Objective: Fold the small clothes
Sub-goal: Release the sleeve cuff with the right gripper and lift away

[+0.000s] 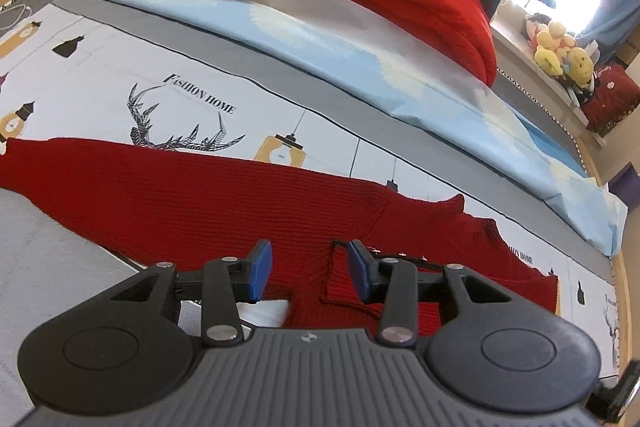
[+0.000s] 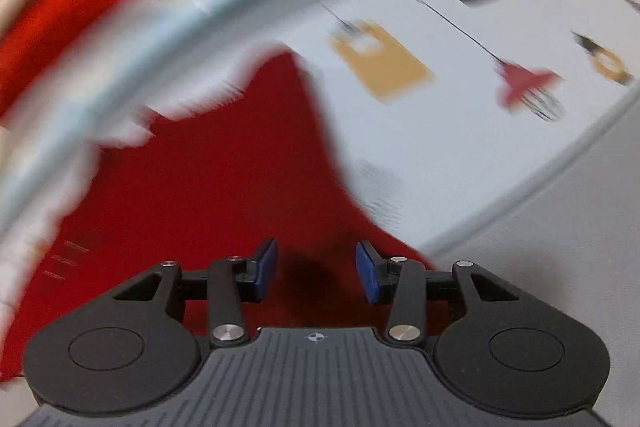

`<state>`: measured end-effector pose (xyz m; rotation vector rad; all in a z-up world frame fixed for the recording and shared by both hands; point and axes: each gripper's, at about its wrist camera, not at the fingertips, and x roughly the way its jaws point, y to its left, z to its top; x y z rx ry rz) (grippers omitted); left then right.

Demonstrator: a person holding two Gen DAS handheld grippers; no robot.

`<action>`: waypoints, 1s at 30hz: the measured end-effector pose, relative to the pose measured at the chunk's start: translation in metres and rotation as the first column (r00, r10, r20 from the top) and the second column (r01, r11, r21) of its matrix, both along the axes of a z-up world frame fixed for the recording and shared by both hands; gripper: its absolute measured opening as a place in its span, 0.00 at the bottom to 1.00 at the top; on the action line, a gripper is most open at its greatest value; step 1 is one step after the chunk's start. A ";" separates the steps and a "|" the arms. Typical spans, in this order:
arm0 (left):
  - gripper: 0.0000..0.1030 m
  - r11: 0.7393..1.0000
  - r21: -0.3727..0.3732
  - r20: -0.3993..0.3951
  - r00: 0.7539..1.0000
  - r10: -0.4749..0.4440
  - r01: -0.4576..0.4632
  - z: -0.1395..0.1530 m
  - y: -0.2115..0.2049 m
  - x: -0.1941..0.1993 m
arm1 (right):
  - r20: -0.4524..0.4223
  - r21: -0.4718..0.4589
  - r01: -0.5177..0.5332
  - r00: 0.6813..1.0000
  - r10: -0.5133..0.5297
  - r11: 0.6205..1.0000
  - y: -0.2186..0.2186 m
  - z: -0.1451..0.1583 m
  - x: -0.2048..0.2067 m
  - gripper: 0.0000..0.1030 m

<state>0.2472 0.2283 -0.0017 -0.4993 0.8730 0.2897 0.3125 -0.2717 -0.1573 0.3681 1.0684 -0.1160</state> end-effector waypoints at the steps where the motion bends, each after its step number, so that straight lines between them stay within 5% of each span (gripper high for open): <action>1: 0.45 1.000 -0.002 0.002 1.000 0.005 -0.005 0.001 0.002 -0.001 | -0.006 0.005 0.027 1.000 -0.027 1.000 -0.003 0.001 -0.001 0.42; 4: 0.45 1.000 -0.003 0.013 1.000 0.022 -0.022 0.007 0.009 -0.004 | 0.104 -0.006 -0.014 0.994 0.014 1.000 0.009 0.038 -0.011 0.43; 9: 0.45 1.000 0.002 0.023 0.999 0.029 -0.029 0.014 0.014 -0.008 | 0.288 -0.063 -0.158 0.942 0.170 0.985 0.055 0.128 -0.036 0.44; 13: 0.45 1.000 0.018 0.020 1.000 0.019 -0.019 0.015 0.014 -0.011 | 0.413 -0.012 -0.228 0.886 0.213 0.974 0.078 0.176 -0.058 0.70; 18: 0.45 0.996 0.091 0.007 1.000 0.011 -0.012 0.013 0.012 -0.017 | 0.483 -0.034 -0.310 0.827 0.287 0.950 0.091 0.164 -0.071 0.70; 21: 0.45 0.983 0.184 0.005 1.000 0.017 -0.017 0.016 0.005 -0.025 | 0.415 -0.158 -0.319 0.838 0.356 0.935 0.102 0.148 -0.062 0.62; 26: 0.43 0.986 0.164 0.004 1.000 -0.015 0.014 0.029 0.012 -0.014 | 0.482 -0.297 -0.355 0.746 0.460 0.887 0.113 0.161 -0.056 0.59; 30: 0.43 0.970 0.244 0.080 0.997 -0.021 0.001 0.025 0.032 -0.013 | 0.513 -0.331 -0.355 0.710 0.482 0.874 0.115 0.168 -0.062 0.59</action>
